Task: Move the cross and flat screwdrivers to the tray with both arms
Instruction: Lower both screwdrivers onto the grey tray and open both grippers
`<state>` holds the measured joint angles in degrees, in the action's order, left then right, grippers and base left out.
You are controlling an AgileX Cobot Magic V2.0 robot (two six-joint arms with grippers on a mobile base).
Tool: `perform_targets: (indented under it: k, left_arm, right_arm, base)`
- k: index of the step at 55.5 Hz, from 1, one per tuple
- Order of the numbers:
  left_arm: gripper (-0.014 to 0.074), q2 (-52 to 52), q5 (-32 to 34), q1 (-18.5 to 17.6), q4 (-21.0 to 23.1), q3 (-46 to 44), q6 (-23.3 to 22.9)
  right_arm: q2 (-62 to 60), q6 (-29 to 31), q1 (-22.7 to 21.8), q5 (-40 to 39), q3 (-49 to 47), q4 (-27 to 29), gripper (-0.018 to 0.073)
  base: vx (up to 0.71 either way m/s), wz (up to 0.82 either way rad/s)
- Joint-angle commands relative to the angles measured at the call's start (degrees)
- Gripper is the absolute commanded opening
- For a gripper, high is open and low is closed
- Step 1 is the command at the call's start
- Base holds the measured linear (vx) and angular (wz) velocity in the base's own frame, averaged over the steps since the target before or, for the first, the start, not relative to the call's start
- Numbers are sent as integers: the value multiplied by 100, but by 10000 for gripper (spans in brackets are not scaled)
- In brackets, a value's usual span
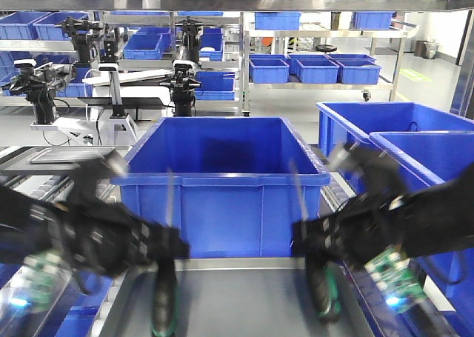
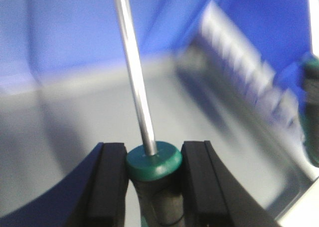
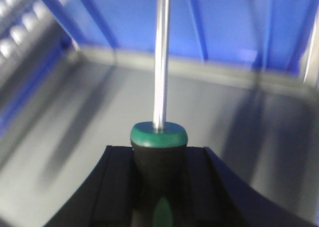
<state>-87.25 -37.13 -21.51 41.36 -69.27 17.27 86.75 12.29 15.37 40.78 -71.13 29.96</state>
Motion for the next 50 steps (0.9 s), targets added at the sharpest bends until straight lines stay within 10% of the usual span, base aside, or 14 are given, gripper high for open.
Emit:
perform_targets:
  k: [1, 30, 50]
  left_arm:
    - [24, -142, 351, -55, 264, -193, -1]
    - [593, -714, 258, -51, 549, -200, 3]
    - [559, 526, 960, -51, 525, -195, 750]
  right_arm:
    - [72, 104, -1, -191, -201, 211, 62]
    - [455, 159, -13, -77, -201, 252, 516]
    - [-720, 192, -13, -648, -201, 155, 512]
  base:
    - [0, 0]
    - [0, 0]
    - [0, 0]
